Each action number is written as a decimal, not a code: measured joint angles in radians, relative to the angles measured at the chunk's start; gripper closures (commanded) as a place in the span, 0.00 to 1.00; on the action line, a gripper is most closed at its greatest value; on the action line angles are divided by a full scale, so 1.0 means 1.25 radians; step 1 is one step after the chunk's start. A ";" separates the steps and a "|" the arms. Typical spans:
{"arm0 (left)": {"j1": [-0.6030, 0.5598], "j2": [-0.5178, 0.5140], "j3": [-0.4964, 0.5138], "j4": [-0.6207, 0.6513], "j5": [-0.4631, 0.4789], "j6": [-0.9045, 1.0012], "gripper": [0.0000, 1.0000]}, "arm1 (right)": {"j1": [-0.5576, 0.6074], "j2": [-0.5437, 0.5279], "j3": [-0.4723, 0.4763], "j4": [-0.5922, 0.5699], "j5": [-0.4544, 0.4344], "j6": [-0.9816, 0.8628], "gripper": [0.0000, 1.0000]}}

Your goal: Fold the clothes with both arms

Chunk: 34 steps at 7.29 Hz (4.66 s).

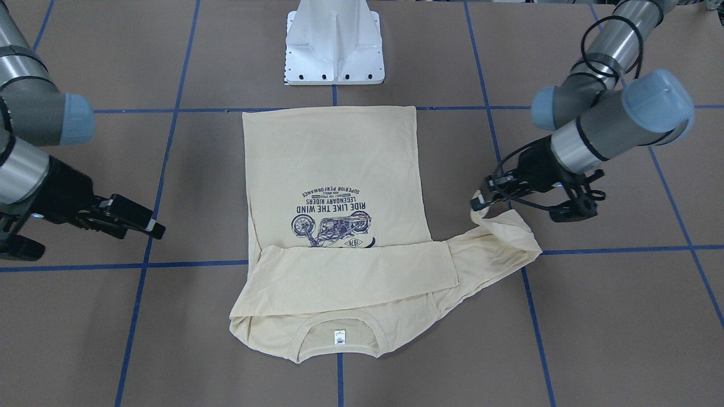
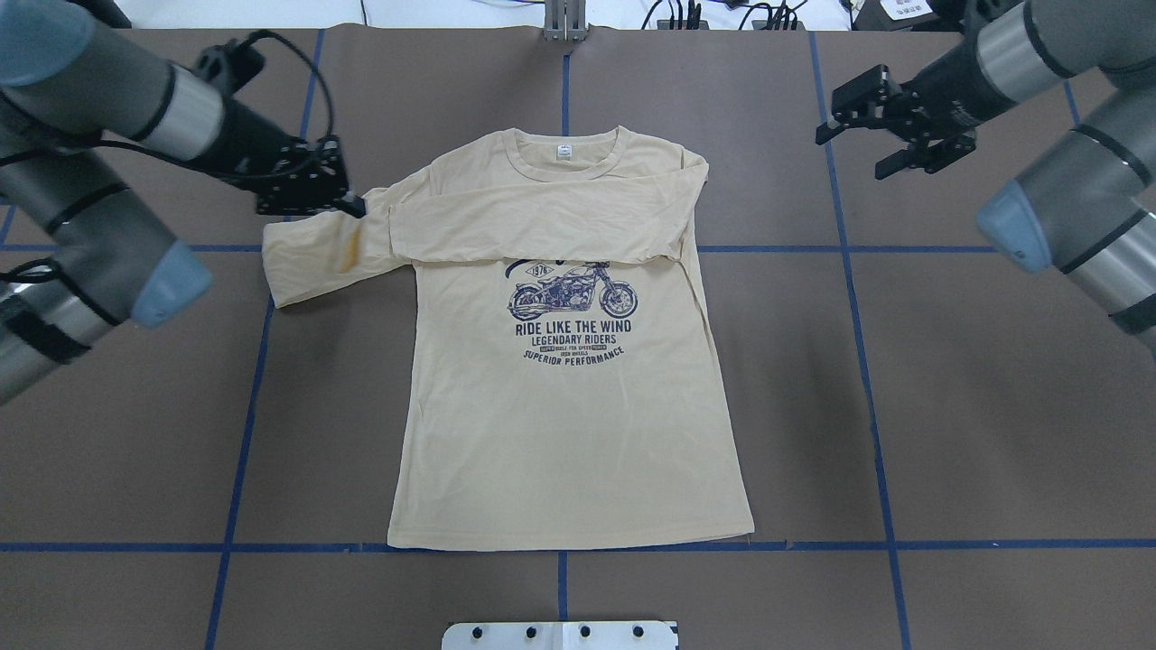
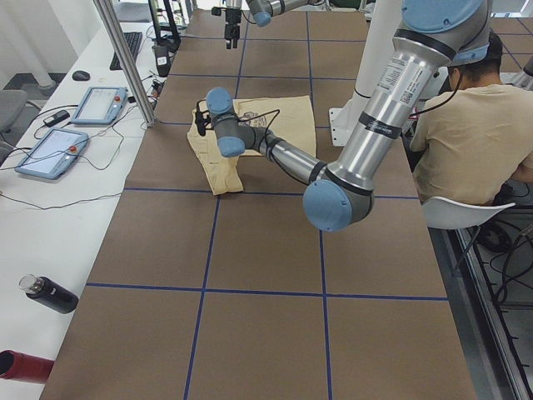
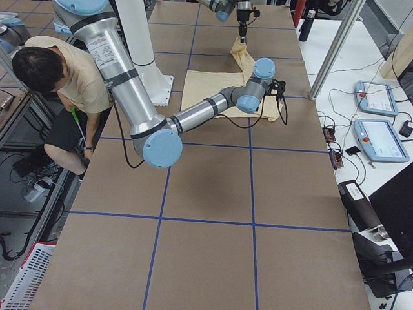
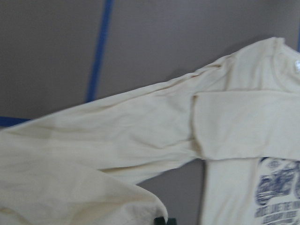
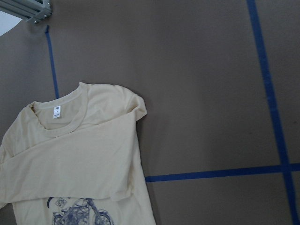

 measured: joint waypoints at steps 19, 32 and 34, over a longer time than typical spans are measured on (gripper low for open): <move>0.261 -0.504 0.425 -0.078 0.420 -0.169 0.26 | 0.034 -0.052 -0.001 0.000 0.015 -0.052 0.00; 0.199 -0.085 -0.133 0.012 0.369 -0.151 0.07 | -0.651 -0.363 0.462 -0.014 -0.739 0.750 0.01; 0.199 -0.083 -0.139 0.012 0.385 -0.118 0.07 | -0.751 -0.377 0.489 -0.071 -0.849 0.820 0.02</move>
